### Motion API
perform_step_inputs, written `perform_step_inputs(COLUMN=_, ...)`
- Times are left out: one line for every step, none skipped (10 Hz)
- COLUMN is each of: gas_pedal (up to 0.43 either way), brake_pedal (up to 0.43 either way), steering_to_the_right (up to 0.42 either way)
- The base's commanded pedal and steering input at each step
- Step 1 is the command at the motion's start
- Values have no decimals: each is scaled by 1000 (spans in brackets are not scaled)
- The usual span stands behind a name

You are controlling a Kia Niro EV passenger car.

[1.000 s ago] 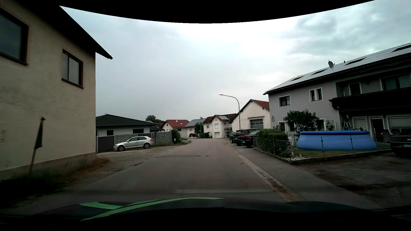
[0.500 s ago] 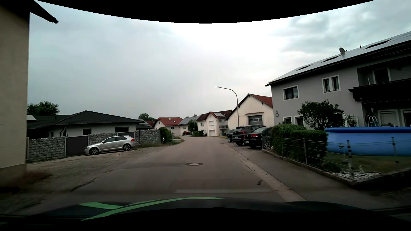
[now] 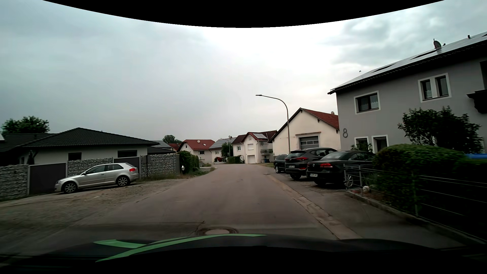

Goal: Follow the waypoints while adhering to traffic rules and regulations

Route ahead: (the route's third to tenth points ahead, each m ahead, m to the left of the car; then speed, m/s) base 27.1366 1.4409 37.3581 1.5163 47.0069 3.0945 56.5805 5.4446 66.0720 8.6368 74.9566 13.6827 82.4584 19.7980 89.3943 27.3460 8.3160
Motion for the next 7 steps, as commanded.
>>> perform_step_inputs(gas_pedal=138, brake_pedal=0, steering_to_the_right=-5)
perform_step_inputs(gas_pedal=138, brake_pedal=0, steering_to_the_right=-4)
perform_step_inputs(gas_pedal=138, brake_pedal=0, steering_to_the_right=-2)
perform_step_inputs(gas_pedal=138, brake_pedal=0, steering_to_the_right=-1)
perform_step_inputs(gas_pedal=150, brake_pedal=0, steering_to_the_right=0)
perform_step_inputs(gas_pedal=150, brake_pedal=0, steering_to_the_right=0)
perform_step_inputs(gas_pedal=150, brake_pedal=0, steering_to_the_right=1)
